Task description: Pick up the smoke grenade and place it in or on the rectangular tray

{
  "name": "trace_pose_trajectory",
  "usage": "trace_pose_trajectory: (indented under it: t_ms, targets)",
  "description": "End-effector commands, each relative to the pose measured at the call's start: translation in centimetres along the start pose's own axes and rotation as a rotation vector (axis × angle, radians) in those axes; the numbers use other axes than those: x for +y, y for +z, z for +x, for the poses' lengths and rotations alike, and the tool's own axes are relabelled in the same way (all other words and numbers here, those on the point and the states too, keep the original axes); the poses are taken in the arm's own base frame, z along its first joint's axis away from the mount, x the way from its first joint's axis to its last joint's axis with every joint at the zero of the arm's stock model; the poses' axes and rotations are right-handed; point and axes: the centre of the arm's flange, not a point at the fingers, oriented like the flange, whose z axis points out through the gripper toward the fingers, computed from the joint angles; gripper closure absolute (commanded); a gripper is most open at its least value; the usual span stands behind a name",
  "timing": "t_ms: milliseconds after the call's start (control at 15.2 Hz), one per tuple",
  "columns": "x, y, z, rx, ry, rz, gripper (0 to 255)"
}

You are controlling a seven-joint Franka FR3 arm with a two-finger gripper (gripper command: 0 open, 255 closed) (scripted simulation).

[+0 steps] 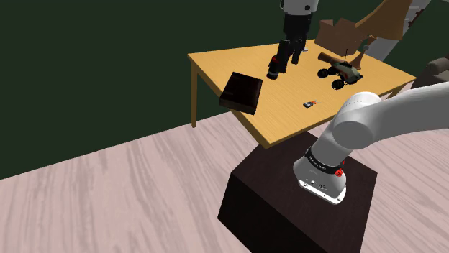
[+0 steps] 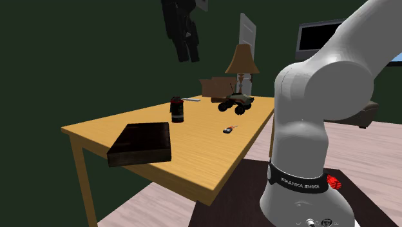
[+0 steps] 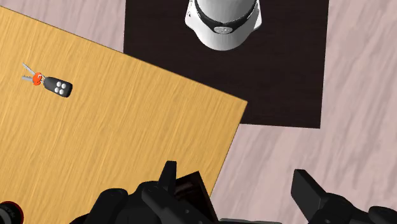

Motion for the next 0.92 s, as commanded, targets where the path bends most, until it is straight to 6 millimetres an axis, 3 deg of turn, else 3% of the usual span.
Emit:
trace_pose_trajectory:
  t_ms: [0,858]
  targets:
    - [0.0,0.0,0.0,0.000,0.000,0.000,0]
    - [15.5,5.9,3.1,0.125,-0.081,0.008,0]
